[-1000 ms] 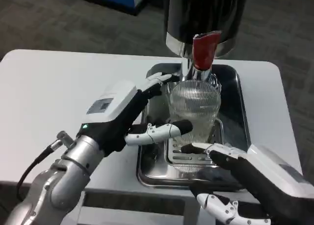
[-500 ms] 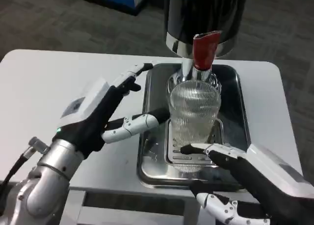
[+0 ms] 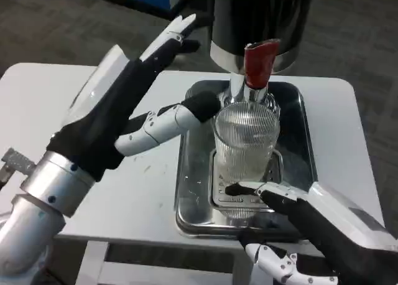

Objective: Grasp the cup under the faucet to collect the drink, then remove the cup.

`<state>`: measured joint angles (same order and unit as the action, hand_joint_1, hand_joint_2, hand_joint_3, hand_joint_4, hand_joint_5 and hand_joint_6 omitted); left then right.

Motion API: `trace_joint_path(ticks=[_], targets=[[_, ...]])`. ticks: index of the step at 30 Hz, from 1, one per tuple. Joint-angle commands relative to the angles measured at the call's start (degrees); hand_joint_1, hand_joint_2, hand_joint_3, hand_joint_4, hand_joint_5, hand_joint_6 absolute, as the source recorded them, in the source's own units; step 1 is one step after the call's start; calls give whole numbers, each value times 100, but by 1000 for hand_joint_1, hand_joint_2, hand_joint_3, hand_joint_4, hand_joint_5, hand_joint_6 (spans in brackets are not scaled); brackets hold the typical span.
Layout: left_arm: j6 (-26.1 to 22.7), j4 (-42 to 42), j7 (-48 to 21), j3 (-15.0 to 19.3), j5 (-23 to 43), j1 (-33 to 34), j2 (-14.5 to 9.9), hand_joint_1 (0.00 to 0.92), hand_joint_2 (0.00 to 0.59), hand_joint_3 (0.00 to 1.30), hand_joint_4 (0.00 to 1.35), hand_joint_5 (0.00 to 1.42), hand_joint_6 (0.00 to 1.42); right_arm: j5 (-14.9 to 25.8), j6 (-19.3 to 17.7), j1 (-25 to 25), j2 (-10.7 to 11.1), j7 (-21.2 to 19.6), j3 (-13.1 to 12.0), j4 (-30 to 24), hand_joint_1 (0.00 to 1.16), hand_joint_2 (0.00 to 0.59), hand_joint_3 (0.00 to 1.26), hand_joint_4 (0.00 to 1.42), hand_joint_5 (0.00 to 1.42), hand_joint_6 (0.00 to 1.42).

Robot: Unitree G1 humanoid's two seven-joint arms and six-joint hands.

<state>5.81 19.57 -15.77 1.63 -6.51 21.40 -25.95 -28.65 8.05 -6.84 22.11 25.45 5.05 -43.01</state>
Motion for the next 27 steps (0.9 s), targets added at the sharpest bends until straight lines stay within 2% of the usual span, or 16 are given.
trace_joint_path(ticks=[1,8,12,18,27], targets=[[-141,206,-132,71,373,-40,90,0,29,81,0,80,180,-3,32,6,-17,-59,21,-15,379,479,215,161,108,49],[36,-277,-251,-5,752,163,310,0,30,59,0,44,129,14,29,17,-15,-59,22,1,376,479,215,161,108,49],[271,-746,-387,31,1101,321,506,40,48,81,20,82,144,26,48,29,-11,-58,-7,1,376,479,215,161,108,49],[297,-969,-739,21,1523,543,586,77,58,122,101,149,155,24,47,29,-22,-67,16,31,376,479,215,161,108,49],[87,-1012,-904,89,1930,611,658,97,59,189,219,245,204,9,69,55,-38,-70,32,55,376,479,215,161,108,49]])
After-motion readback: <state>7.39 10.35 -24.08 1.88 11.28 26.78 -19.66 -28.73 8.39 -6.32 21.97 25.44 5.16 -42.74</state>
